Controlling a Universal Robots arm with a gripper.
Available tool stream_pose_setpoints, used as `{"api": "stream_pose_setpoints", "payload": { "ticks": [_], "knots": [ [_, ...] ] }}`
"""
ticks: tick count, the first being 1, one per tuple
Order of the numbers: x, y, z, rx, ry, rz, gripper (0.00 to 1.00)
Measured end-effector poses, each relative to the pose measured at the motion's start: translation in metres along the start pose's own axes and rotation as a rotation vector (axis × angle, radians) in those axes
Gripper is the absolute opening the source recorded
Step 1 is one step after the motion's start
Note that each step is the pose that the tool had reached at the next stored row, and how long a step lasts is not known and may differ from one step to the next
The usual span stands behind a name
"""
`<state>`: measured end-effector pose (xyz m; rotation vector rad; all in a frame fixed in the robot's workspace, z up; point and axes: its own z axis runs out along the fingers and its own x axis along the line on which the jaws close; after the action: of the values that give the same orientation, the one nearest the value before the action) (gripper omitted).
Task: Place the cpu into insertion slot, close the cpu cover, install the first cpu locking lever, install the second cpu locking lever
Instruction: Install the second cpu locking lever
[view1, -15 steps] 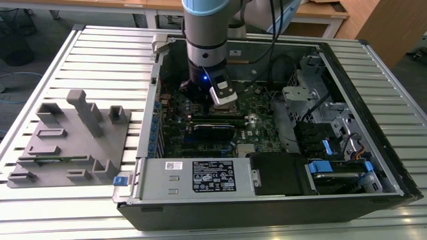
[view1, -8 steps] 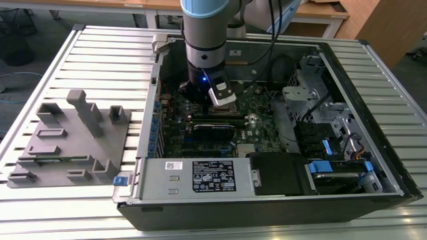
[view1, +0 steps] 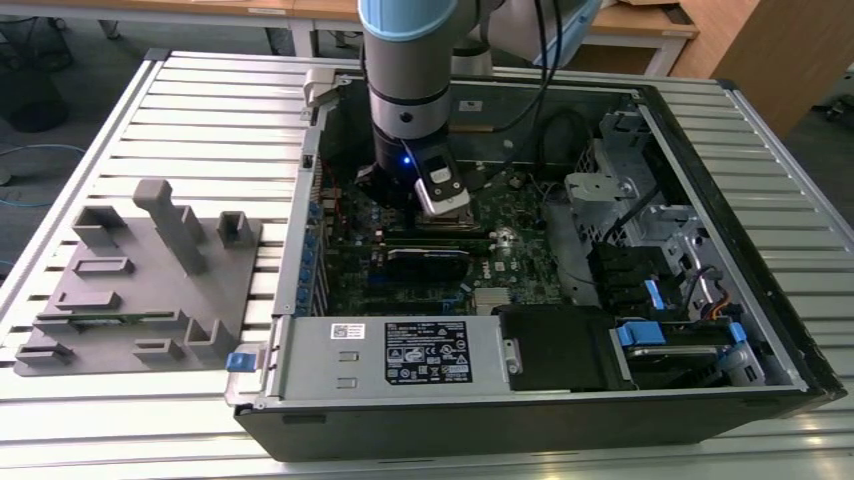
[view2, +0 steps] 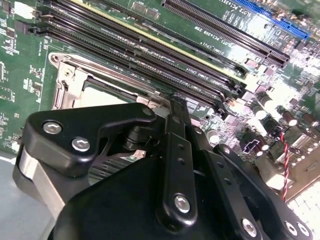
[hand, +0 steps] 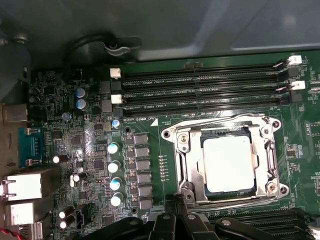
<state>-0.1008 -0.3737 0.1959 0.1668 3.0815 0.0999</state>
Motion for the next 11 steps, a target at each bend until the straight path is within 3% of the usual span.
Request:
{"api": "stream_pose_setpoints", "payload": {
  "ticks": [11],
  "knots": [
    [0.0041,-0.0007,-0.0009,-0.0001,0.0000,0.000,0.10]
  ]
}}
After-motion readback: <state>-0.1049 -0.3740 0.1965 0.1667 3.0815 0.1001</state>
